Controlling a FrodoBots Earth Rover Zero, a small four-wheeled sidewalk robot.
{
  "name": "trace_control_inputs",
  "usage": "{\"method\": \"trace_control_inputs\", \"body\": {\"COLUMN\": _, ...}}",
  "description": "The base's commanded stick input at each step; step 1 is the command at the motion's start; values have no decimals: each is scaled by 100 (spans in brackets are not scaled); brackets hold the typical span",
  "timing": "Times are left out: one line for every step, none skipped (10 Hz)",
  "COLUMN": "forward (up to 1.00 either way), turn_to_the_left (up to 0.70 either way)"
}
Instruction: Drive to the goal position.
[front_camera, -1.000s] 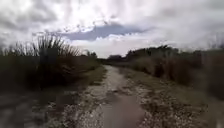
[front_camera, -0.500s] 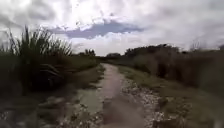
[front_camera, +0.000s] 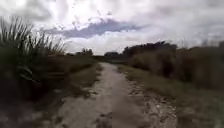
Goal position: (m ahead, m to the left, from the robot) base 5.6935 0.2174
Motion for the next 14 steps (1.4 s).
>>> {"method": "trace_control_inputs", "body": {"forward": 85, "turn_to_the_left": 0}}
{"method": "trace_control_inputs", "body": {"forward": 85, "turn_to_the_left": 0}}
{"method": "trace_control_inputs", "body": {"forward": 85, "turn_to_the_left": -3}}
{"method": "trace_control_inputs", "body": {"forward": 85, "turn_to_the_left": -34}}
{"method": "trace_control_inputs", "body": {"forward": 85, "turn_to_the_left": -34}}
{"method": "trace_control_inputs", "body": {"forward": 85, "turn_to_the_left": -34}}
{"method": "trace_control_inputs", "body": {"forward": 85, "turn_to_the_left": -34}}
{"method": "trace_control_inputs", "body": {"forward": 85, "turn_to_the_left": 0}}
{"method": "trace_control_inputs", "body": {"forward": 85, "turn_to_the_left": 0}}
{"method": "trace_control_inputs", "body": {"forward": 85, "turn_to_the_left": 0}}
{"method": "trace_control_inputs", "body": {"forward": 85, "turn_to_the_left": 0}}
{"method": "trace_control_inputs", "body": {"forward": 85, "turn_to_the_left": 0}}
{"method": "trace_control_inputs", "body": {"forward": 85, "turn_to_the_left": 1}}
{"method": "trace_control_inputs", "body": {"forward": 85, "turn_to_the_left": 10}}
